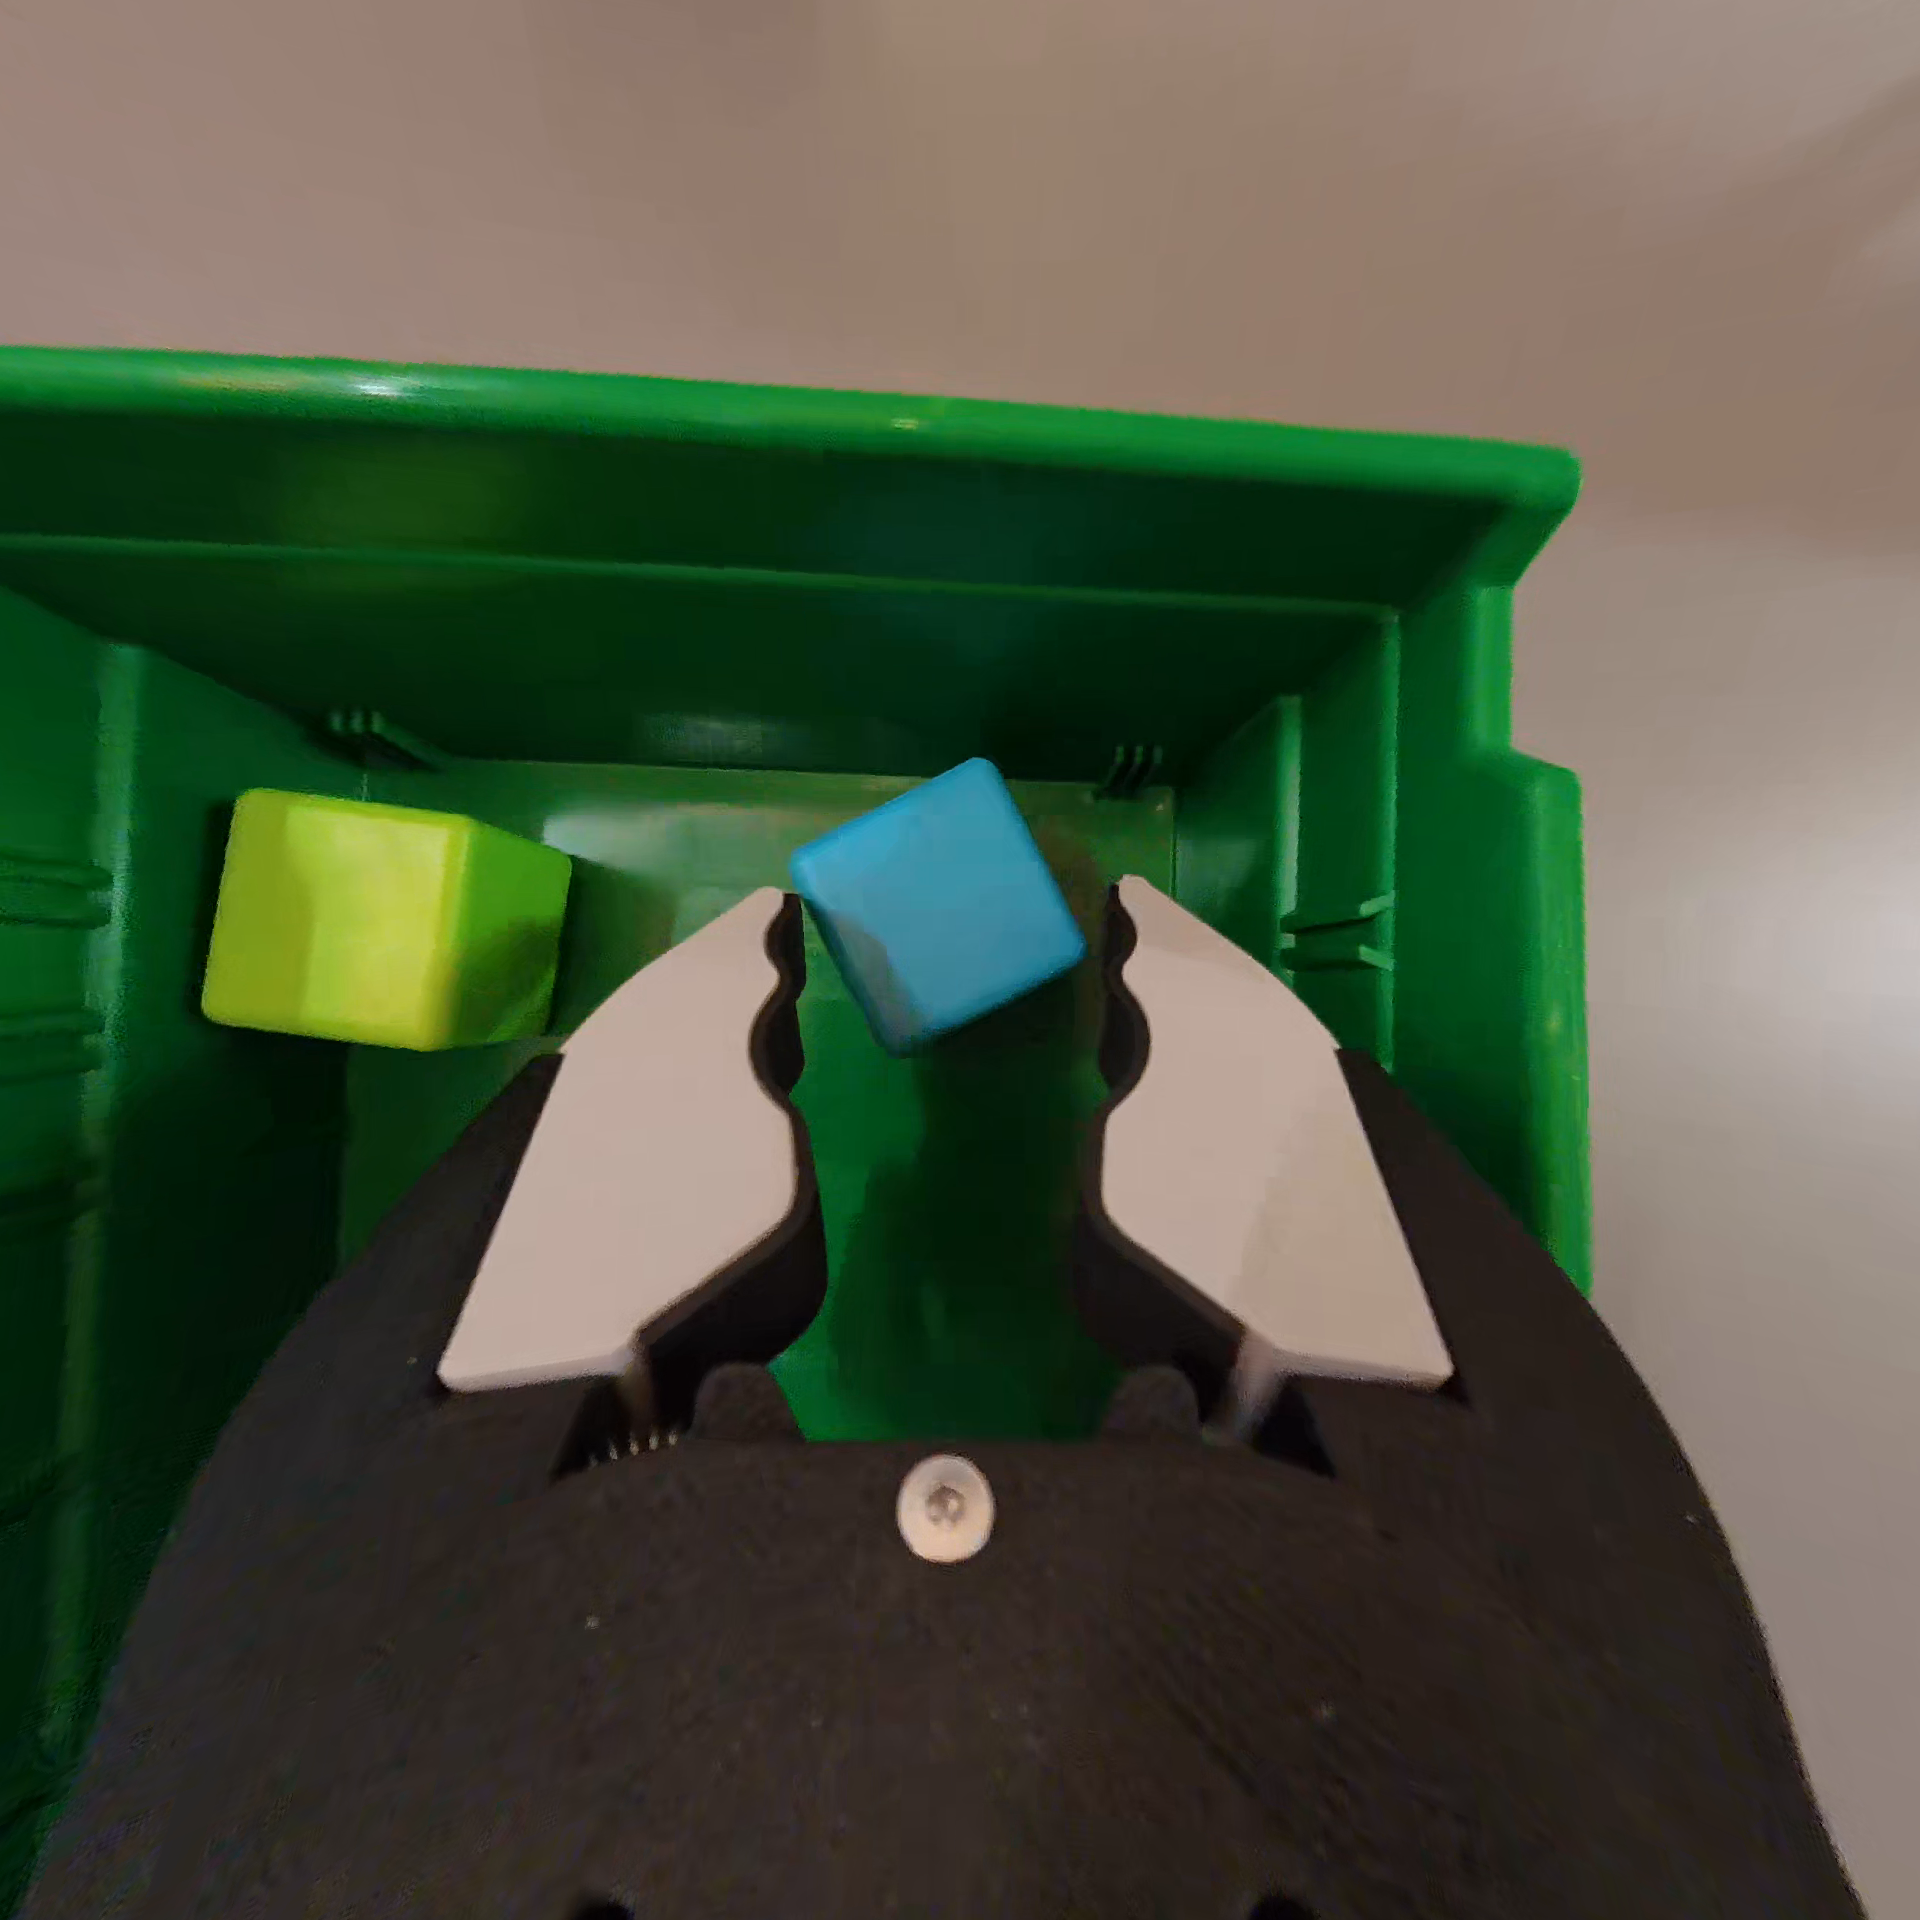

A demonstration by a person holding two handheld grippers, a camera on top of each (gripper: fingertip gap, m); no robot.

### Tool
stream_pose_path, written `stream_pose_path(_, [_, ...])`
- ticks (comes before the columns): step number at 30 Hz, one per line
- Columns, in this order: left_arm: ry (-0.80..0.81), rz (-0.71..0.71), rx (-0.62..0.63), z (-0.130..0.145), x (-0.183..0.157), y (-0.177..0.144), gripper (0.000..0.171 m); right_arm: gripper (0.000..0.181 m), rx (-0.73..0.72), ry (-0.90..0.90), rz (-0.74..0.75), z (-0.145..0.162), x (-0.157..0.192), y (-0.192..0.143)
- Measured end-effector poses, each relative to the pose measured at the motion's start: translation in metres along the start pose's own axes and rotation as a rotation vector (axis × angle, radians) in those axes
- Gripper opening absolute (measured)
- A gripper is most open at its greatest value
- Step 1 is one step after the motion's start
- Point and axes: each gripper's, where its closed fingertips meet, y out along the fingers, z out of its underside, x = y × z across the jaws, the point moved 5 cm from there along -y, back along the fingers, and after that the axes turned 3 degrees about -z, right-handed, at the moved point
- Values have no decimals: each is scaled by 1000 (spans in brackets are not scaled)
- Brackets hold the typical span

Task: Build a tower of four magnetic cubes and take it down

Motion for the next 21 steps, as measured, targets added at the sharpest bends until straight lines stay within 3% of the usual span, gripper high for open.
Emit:
stream_pose_path(4, [62, -53, 98, 10, -1, 17, 61, 25, -6, 5, 27, 0, -3, -7])
stream_pose_path(10, [81, -45, 24, -2, 2, 3, 59, 25, 1, -9, 29, 1, -2, -6])
stream_pose_path(12, [130, -119, -61, -16, 12, -25, 59, 24, -2, -14, 27, 0, -2, -5])
stream_pose_path(15, [211, -201, -271, -45, 10, -95, 59, 24, -3, -13, 17, 0, -1, -1])
stream_pose_path(18, [325, 28, -482, -59, -44, -168, 60, 24, 10, -12, -8, 1, 2, 5])
stream_pose_path(21, [537, 357, -595, -46, -122, -212, 59, 24, 19, -25, -36, 2, 7, 12])
